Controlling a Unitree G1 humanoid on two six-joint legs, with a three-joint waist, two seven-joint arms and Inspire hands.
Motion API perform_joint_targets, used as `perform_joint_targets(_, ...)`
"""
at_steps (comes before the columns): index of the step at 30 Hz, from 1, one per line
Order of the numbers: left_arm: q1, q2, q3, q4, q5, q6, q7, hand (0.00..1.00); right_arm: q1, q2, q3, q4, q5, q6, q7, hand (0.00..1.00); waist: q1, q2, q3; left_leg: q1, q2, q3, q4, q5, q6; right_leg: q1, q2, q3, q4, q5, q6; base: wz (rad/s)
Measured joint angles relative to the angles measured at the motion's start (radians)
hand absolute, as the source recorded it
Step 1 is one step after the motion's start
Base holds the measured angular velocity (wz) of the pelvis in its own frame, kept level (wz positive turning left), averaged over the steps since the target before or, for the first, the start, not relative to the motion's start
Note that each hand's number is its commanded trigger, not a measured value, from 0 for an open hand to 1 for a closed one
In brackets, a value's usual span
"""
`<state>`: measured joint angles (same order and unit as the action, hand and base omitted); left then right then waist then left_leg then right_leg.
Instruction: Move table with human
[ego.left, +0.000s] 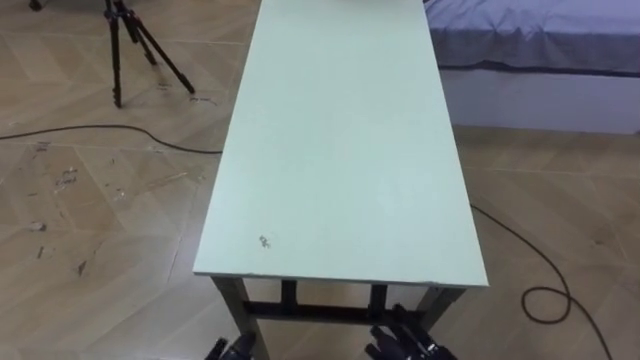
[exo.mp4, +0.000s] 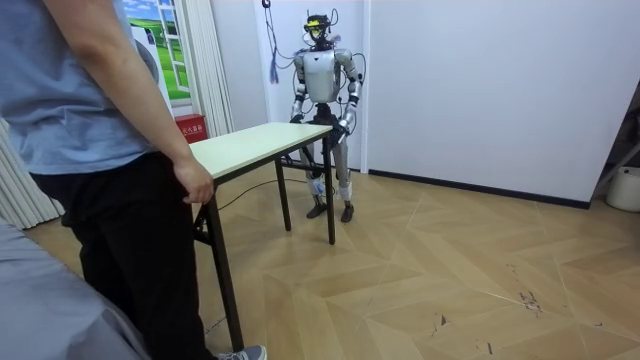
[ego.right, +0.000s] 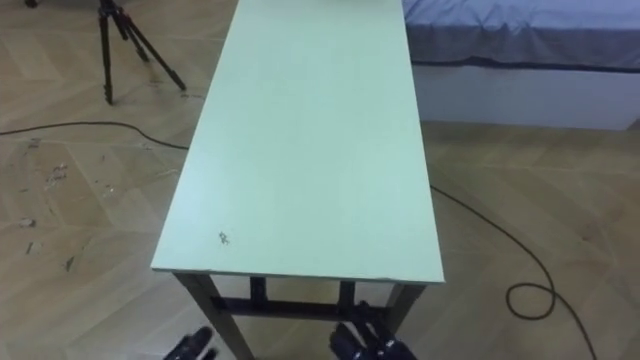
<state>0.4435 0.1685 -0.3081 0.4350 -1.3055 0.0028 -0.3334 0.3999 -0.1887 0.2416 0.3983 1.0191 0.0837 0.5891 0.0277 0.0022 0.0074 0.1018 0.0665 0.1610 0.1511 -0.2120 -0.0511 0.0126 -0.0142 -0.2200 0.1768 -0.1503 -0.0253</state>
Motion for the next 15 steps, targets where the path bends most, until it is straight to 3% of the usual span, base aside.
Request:
perform_joint_targets(3, 0.001, 0.003, -0.042, -0.097, 0.000, 0.018, -0.013, 0.00, 0.003, -0.006, 0.014, -0.079, 0.003, 0.005, 0.027, 0.00, -0.005, -0.001, -0.0015, -0.003, -0.002, 0.000, 0.004, 0.000, 0.000, -0.013, -0.001, 0.013, 0.012, 0.000, 0.000, -0.11)
perform_joint_targets(8, -0.040, 0.022, -0.056, -0.104, -0.001, 0.021, -0.023, 0.00, -0.030, -0.025, 0.043, -0.094, 0.019, 0.002, 0.035, 0.00, -0.020, 0.000, -0.0014, -0.004, -0.002, 0.001, 0.012, 0.000, 0.000, -0.015, 0.000, 0.023, 0.013, 0.001, -0.001, -0.03)
perform_joint_targets(15, -0.113, 0.025, -0.091, -0.115, -0.051, 0.025, -0.021, 0.00, -0.072, -0.042, 0.092, -0.095, 0.018, 0.004, 0.035, 0.00, -0.025, 0.008, 0.0018, -0.006, -0.003, 0.004, 0.012, 0.000, 0.000, -0.017, -0.002, 0.025, 0.013, 0.002, 0.000, -0.01)
